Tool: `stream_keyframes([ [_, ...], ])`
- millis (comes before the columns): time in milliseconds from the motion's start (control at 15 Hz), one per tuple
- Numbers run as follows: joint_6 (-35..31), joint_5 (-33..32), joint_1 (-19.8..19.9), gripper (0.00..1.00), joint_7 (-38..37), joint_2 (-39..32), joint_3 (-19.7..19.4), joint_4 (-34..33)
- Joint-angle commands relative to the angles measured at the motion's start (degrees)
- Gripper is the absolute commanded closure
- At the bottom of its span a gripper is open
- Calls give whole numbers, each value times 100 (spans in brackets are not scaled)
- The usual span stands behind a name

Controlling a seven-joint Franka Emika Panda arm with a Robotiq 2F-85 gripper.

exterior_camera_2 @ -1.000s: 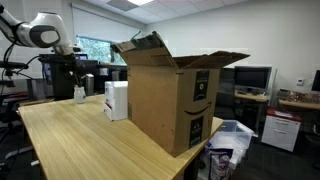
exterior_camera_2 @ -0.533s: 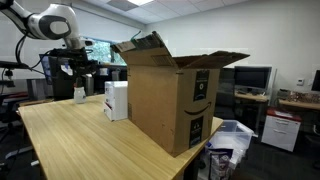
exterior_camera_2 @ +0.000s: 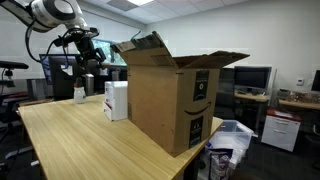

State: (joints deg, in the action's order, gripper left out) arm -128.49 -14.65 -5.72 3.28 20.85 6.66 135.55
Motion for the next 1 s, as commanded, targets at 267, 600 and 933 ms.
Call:
stream_keyframes([
  [267,1498,416,97,0,-1121,112,98,-454],
  [600,1111,1271,36,0,-872,233,-135,-345],
  [933,923,1620,74,0,-913,248,-220,-305],
])
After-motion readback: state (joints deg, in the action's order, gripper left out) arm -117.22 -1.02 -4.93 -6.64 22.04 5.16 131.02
